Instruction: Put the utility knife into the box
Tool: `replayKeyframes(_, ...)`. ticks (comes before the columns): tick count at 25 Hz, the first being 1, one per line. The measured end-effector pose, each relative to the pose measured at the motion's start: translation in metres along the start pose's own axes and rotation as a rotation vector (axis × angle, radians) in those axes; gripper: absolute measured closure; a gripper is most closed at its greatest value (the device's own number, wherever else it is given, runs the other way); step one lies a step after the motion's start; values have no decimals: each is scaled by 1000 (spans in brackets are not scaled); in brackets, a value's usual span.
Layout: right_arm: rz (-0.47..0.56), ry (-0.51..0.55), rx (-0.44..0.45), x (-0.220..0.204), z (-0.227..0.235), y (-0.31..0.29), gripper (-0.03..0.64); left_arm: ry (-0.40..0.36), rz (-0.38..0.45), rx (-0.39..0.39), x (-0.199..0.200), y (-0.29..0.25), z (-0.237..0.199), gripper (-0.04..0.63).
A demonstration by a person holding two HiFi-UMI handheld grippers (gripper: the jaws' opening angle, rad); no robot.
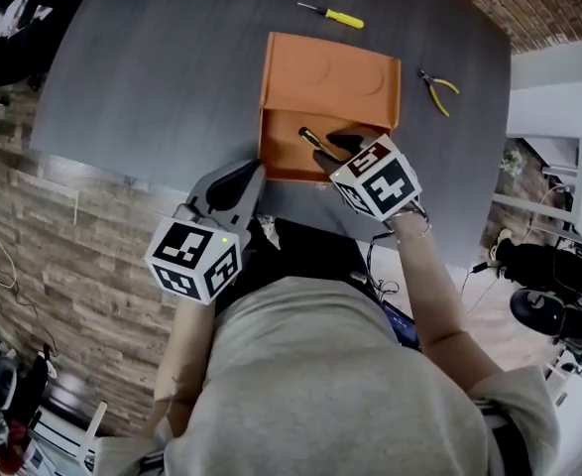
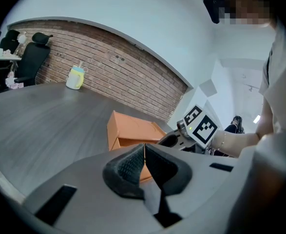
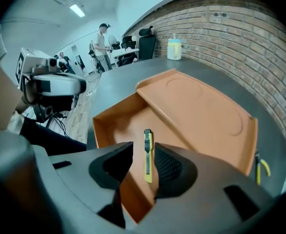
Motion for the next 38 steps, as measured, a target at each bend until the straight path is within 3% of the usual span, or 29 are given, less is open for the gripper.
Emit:
replayKeyframes(5, 148, -82, 9, 8, -6, 30, 468, -64, 5, -24, 16, -3, 3, 572)
replayKeyframes(9, 322, -180, 3, 11, -4, 60, 481, -124, 12, -47, 31, -7, 12, 572)
replayKeyframes(13, 474, -255, -10, 11, -2, 94, 512, -180, 11, -75, 43, -12, 23, 572)
replayKeyframes(21, 751, -297, -42, 3, -4, 134, 609, -259, 16, -121, 57, -20, 46, 572)
replayKeyframes(25, 973, -300, 47, -2, -14, 159, 609, -282, 31, -129, 62, -20, 54, 572)
replayKeyframes(29, 1162, -397, 196, -7, -20, 178, 609, -313, 37, -135, 66, -21, 62, 572)
replayKeyframes(34, 1270, -447, 156, -11, -27, 192, 611, -329, 62, -150, 70, -19, 70, 572)
replayKeyframes(38, 1249, -492, 105, -14, -31, 189, 611, -330, 75, -157, 70, -18, 75, 572)
Point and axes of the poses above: the fingertips, and each gripper's own axes: y backward along the fingers, z to its right, x out of its top, the point moved 4 cm from there along y, backward along the fingers, and after that the axes turned 12 degrees about -z, right-handed, at the moved point
